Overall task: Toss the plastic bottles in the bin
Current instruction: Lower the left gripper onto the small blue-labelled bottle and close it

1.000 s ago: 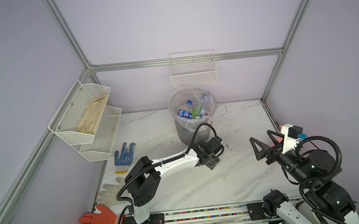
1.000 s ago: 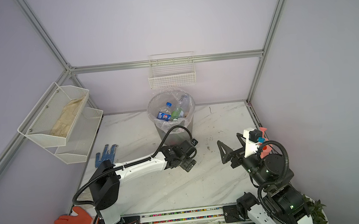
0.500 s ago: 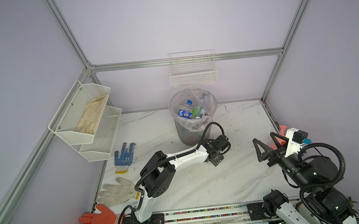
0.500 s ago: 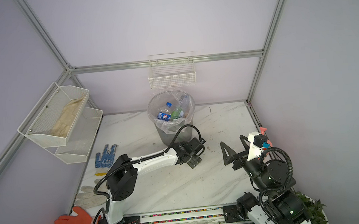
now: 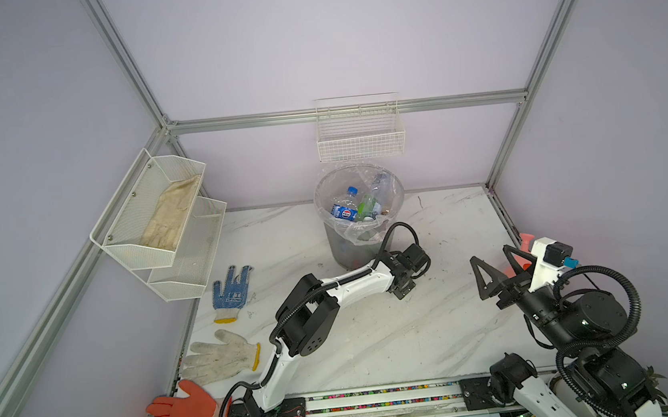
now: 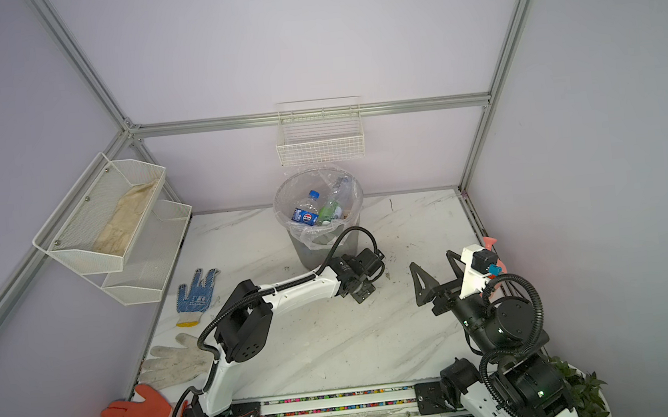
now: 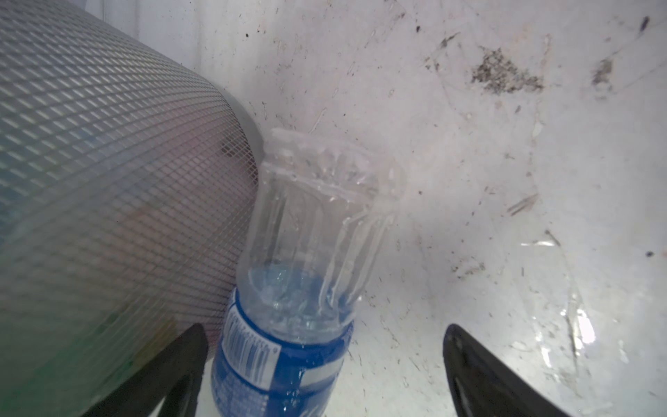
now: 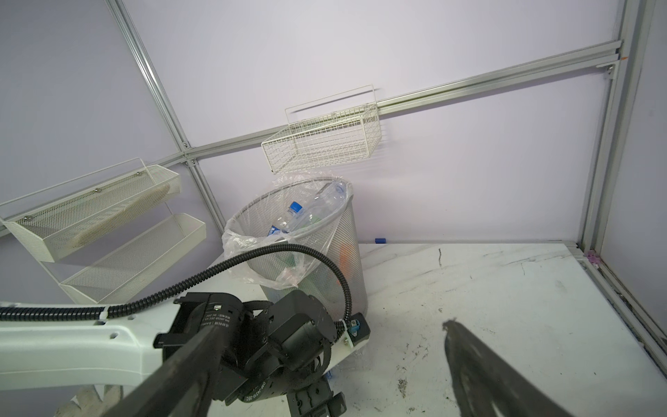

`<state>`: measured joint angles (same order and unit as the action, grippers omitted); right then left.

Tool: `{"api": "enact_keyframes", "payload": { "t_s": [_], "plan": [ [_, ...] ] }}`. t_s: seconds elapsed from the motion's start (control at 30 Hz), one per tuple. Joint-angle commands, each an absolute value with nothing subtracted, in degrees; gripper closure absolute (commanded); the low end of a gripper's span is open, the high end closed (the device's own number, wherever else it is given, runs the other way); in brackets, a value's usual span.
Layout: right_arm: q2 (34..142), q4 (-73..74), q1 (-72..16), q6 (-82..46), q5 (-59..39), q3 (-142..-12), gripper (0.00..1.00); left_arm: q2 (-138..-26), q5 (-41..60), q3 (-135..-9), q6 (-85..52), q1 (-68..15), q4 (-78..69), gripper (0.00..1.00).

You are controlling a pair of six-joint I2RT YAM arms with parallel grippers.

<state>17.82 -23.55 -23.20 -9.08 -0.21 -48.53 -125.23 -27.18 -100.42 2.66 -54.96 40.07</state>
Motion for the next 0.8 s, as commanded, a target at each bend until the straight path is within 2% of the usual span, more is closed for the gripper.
{"api": "enact_keyframes", "payload": {
  "t_s": [0.0,0.3,0.53,0.6,0.77],
  "plan": [
    [18.13,-21.80,-23.46,-7.95,1.15,-48.25,0.03,-125.20,-25.27,-106.24,4.13,-54.15,41.02,0.00],
    [18.18,-21.71,-23.41,-7.63,0.55,-48.16,0.03,-126.20,-17.47,-106.00,3.26,-54.16,43.06,0.04],
    [18.11,-21.76,-23.44,-7.57,0.53,-48.16,0.03,-126.59,-13.80,-105.43,1.93,-54.74,44.47,0.13],
    [17.95,-21.71,-23.44,-7.56,0.61,-48.16,0.03,-126.58,-13.55,-104.76,1.85,-54.93,44.55,0.18],
    [17.32,-21.71,-23.40,-7.57,0.92,-47.99,0.03,-126.36,-13.40,-103.89,1.33,-55.18,44.97,0.39]
  ]
}}
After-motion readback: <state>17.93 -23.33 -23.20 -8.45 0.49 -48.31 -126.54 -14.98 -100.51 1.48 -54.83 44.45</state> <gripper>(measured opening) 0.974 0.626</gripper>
